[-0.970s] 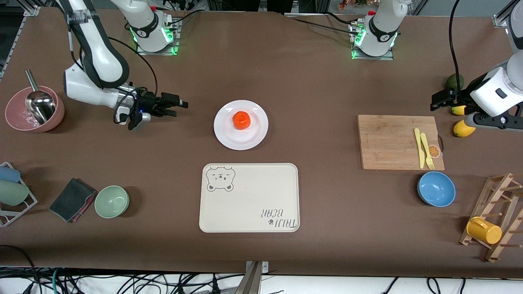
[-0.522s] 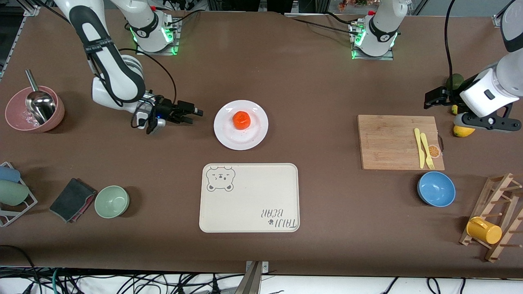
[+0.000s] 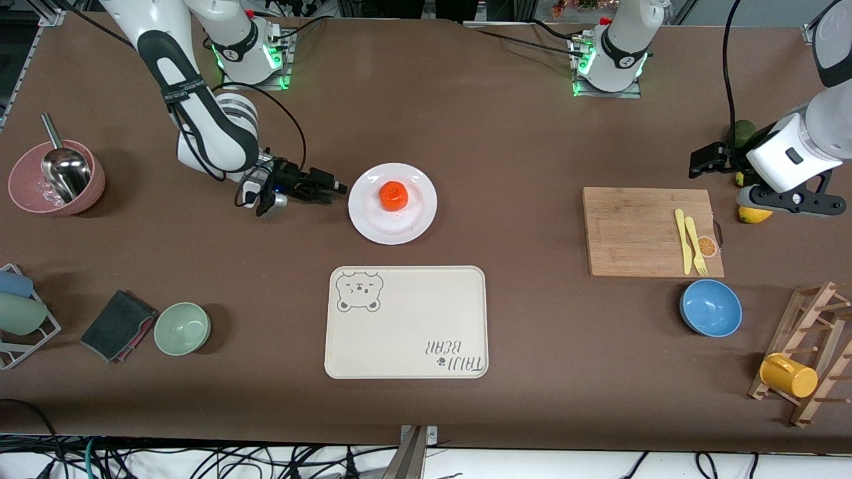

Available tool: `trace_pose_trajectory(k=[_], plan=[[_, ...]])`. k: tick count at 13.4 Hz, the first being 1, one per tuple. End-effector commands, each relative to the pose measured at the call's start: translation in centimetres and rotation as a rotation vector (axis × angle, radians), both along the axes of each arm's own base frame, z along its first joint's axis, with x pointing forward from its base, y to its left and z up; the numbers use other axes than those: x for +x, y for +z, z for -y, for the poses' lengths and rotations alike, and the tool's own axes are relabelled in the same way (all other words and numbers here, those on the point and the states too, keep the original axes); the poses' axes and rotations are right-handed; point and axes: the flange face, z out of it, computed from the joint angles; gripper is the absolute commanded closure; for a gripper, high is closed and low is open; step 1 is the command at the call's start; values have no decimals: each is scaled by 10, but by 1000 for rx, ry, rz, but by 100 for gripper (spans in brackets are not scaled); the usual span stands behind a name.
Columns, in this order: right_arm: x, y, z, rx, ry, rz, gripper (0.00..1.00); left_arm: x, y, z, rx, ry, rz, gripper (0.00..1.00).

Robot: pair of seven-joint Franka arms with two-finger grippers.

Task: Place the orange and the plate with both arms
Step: 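Move the right gripper to the rim of the white plate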

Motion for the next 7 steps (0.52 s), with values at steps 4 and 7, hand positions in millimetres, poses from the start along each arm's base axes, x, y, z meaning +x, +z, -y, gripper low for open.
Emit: trace_pose_trajectory(k=[4, 7], plan=[[2, -24, -24, 11, -14, 65, 33, 4, 3, -2, 23, -27, -5, 0], [-3, -34, -24, 16, -14, 84, 34, 4, 3, -1, 23, -28, -7, 0]])
